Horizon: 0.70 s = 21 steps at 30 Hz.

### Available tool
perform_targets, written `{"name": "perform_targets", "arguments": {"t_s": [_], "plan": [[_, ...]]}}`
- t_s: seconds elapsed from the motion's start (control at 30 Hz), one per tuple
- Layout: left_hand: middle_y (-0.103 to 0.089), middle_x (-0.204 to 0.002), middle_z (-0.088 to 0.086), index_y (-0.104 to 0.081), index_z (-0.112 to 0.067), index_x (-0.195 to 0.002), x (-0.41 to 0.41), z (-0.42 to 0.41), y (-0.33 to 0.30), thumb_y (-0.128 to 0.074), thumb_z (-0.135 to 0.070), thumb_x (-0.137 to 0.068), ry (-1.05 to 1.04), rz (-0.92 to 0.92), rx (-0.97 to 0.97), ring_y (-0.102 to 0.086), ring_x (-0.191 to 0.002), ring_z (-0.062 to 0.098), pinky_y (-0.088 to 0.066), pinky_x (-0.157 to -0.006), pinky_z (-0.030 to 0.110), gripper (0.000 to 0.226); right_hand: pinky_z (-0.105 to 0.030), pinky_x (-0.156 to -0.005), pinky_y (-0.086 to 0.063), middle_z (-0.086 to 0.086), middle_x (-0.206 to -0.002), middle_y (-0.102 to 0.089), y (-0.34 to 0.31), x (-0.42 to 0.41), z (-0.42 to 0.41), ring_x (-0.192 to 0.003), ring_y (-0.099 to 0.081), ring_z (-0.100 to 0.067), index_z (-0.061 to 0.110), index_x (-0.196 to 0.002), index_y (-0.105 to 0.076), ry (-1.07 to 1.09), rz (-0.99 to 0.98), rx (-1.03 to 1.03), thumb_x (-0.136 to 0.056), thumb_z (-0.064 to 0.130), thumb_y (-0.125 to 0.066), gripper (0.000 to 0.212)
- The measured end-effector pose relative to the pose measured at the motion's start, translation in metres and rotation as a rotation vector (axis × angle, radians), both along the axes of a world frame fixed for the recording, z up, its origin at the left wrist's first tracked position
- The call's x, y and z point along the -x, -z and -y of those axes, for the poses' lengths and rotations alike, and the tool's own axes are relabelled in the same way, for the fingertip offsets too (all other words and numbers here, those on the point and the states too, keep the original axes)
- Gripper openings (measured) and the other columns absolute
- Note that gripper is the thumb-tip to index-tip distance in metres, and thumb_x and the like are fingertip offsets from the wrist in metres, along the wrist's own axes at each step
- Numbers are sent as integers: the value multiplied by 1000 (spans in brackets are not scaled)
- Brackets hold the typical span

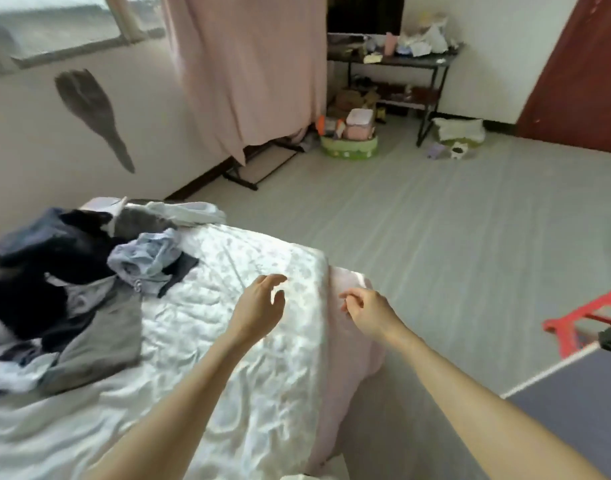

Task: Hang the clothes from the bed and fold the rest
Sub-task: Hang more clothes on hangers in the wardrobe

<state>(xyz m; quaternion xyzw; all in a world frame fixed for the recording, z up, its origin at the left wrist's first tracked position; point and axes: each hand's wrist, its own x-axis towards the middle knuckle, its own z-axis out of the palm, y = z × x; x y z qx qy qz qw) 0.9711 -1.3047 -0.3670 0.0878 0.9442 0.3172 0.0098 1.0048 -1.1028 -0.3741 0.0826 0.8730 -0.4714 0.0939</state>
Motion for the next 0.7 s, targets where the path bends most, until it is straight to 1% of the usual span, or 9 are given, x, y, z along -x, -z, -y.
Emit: {"name": "perform_targets", "arguments": {"t_s": [0.07, 0.13, 0.23, 0.33, 0.4, 0.5, 0.6, 0.67, 0.7], "plan": [[-60, -117, 14, -60, -5, -119, 22, 46, 6, -52, -4, -89, -114, 24, -9, -59, -107, 27, -39, -91, 29, 31, -29, -82, -48, 1, -83, -63, 6, 42, 42, -76, -59, -12, 8, -108, -62, -83, 25, 40, -95, 9, -38, 28], [-58, -123, 12, -58, -7, -121, 50, 88, 15, -50, -6, -90, -223, 58, -7, -57, -111, 26, -41, -94, 33, 32, -28, -76, -48, 6, -79, -60, 15, 85, 80, -71, -58, -13, 11, -105, -62, -169, 29, 42, -95, 8, -37, 28], [-52, -130, 8, -53, -11, -127, 105, 150, 37, -46, -11, -92, -363, 112, 24, -52, -117, 22, -41, -94, 32, 35, -27, -74, -47, 5, -86, -61, 36, 153, 135, -76, -59, -15, 16, -111, -60, -284, 42, 4, -95, 12, -36, 29], [-47, -135, 7, -46, -13, -133, 168, 209, 71, -42, -14, -94, -459, 185, 67, -47, -122, 21, -39, -98, 32, 40, -25, -75, -45, 5, -96, -61, 64, 223, 187, -88, -60, -15, 20, -117, -56, -356, 68, -10, -95, 17, -34, 31], [-42, -137, 8, -41, -13, -137, 202, 239, 95, -40, -13, -94, -491, 232, 109, -43, -124, 22, -37, -100, 35, 43, -26, -73, -47, 4, -101, -61, 82, 262, 215, -94, -59, -16, 24, -120, -53, -386, 84, -26, -96, 21, -33, 32], [-33, -141, 10, -32, -12, -141, 265, 284, 154, -38, -11, -94, -534, 329, 175, -37, -127, 27, -36, -100, 39, 48, -29, -70, -48, 1, -104, -60, 125, 325, 264, -89, -60, -16, 25, -125, -49, -441, 110, -32, -96, 23, -32, 33], [-25, -146, 10, -26, -14, -143, 307, 311, 209, -37, -9, -92, -518, 428, 259, -28, -131, 34, -32, -103, 42, 53, -34, -75, -49, 2, -100, -60, 166, 364, 298, -90, -58, -16, 25, -128, -46, -484, 111, -52, -96, 22, -31, 35], [-16, -151, 8, -22, -18, -144, 334, 325, 238, -38, -7, -90, -501, 438, 331, -24, -131, 37, -32, -102, 46, 58, -35, -82, -47, 2, -113, -59, 191, 385, 312, -97, -56, -17, 24, -131, -44, -508, 108, -70, -97, 22, -30, 37], [-8, -154, 7, -16, -20, -145, 348, 331, 258, -39, -6, -89, -503, 444, 365, -18, -135, 38, -31, -103, 48, 62, -35, -83, -47, 1, -119, -57, 210, 395, 317, -101, -55, -17, 24, -132, -44, -516, 125, -79, -97, 22, -30, 37]]}}
